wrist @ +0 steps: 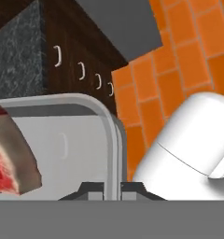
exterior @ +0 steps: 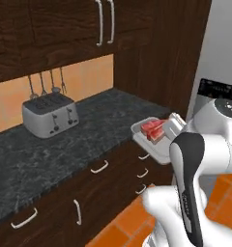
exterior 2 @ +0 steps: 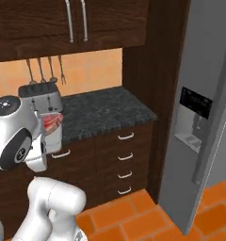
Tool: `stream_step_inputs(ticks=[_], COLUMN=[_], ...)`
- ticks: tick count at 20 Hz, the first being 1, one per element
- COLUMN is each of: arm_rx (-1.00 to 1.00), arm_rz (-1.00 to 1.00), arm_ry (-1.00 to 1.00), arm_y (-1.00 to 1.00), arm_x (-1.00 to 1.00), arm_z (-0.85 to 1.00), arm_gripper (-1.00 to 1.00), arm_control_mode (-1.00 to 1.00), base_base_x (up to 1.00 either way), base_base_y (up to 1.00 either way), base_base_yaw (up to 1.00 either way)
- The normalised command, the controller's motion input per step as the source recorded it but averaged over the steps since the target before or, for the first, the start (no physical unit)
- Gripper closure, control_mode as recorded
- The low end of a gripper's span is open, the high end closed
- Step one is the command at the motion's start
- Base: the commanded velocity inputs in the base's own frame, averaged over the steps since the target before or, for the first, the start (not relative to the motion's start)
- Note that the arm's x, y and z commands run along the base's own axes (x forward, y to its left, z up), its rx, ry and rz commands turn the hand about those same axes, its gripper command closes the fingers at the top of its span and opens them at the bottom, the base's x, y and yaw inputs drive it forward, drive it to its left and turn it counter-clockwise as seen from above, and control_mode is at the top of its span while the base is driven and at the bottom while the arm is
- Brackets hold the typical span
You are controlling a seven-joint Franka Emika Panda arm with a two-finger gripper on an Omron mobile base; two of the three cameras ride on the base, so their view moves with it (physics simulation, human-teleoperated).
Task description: Take the meat container that has the steak and place it on the second highest rack of the freezer. Then take the vegetable container that has the tomato and carrot and place it on the highest rack of the freezer.
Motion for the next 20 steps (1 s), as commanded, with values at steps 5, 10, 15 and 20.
stream_step_inputs(ticks=[5,10,15,20], arm_rx=[0.0,0.0,0.0,0.0], arm_rz=[0.0,0.0,0.0,0.0], arm_ry=[0.0,0.0,0.0,0.0], arm_y=[0.0,0.0,0.0,0.0], arm_x=[0.0,0.0,0.0,0.0], arm_z=[0.0,0.0,0.0,0.0], arm_gripper=[1.0,1.0,1.0,1.0], arm_control_mode=[1.0,1.0,1.0,1.0], base_base_x=[-0.06,0.07,0.76,1.0], base_base_y=[-0.17,-0.56,-0.73,-0.37], base_base_yaw=[-0.96,-0.93,-0.61,-0.28])
